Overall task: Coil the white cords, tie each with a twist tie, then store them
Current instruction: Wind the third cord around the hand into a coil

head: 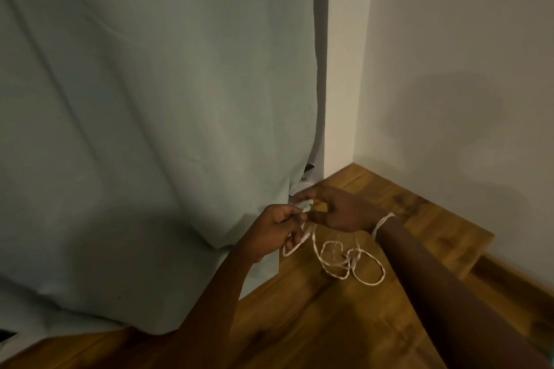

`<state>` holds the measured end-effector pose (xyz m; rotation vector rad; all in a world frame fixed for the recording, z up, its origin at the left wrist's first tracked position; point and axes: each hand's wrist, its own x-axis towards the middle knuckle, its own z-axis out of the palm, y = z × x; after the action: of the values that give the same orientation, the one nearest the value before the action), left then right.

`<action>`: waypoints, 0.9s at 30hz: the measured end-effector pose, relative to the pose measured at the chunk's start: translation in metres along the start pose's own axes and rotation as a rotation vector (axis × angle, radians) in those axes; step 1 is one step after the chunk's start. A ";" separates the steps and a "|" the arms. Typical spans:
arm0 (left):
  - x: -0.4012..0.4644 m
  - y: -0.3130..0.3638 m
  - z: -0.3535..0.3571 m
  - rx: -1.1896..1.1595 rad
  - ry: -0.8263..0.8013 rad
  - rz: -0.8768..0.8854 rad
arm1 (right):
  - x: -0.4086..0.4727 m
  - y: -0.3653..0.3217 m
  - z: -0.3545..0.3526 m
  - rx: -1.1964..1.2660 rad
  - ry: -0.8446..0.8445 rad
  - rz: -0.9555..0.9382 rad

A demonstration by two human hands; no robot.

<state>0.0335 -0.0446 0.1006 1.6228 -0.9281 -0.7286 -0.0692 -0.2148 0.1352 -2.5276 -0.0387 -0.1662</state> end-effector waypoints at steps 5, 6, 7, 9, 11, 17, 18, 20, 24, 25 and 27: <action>-0.009 0.004 -0.025 0.187 -0.017 0.144 | -0.004 0.015 -0.029 0.268 0.114 -0.070; -0.010 0.006 -0.027 0.270 -0.042 0.155 | -0.007 0.015 -0.036 0.330 0.144 -0.077; -0.011 0.008 -0.029 0.314 -0.062 0.147 | -0.008 0.015 -0.042 0.404 0.168 -0.084; -0.012 0.016 -0.029 0.196 -0.101 0.111 | -0.007 0.016 -0.049 0.519 0.219 -0.086; -0.015 0.022 -0.028 -0.071 -0.171 0.152 | -0.005 0.021 -0.050 0.610 0.267 -0.069; -0.009 0.050 -0.007 -0.755 -0.251 0.404 | 0.004 0.010 -0.020 0.866 0.154 0.004; -0.008 0.058 -0.002 -0.787 -0.180 0.437 | 0.004 0.003 -0.012 0.868 0.075 -0.003; -0.001 0.074 0.002 -0.819 -0.011 0.506 | 0.003 -0.006 -0.003 0.859 -0.136 -0.022; 0.011 0.096 -0.010 -1.002 0.163 0.548 | -0.005 -0.009 0.005 0.736 -0.536 -0.002; 0.015 0.097 -0.014 -1.018 0.176 0.549 | -0.006 -0.011 0.004 0.669 -0.576 0.013; 0.021 0.094 -0.019 -0.927 0.222 0.551 | -0.010 -0.016 -0.001 0.576 -0.631 0.023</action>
<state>0.0411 -0.0644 0.1969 0.5725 -0.6661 -0.4586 -0.0801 -0.2022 0.1440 -1.9106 -0.2659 0.5762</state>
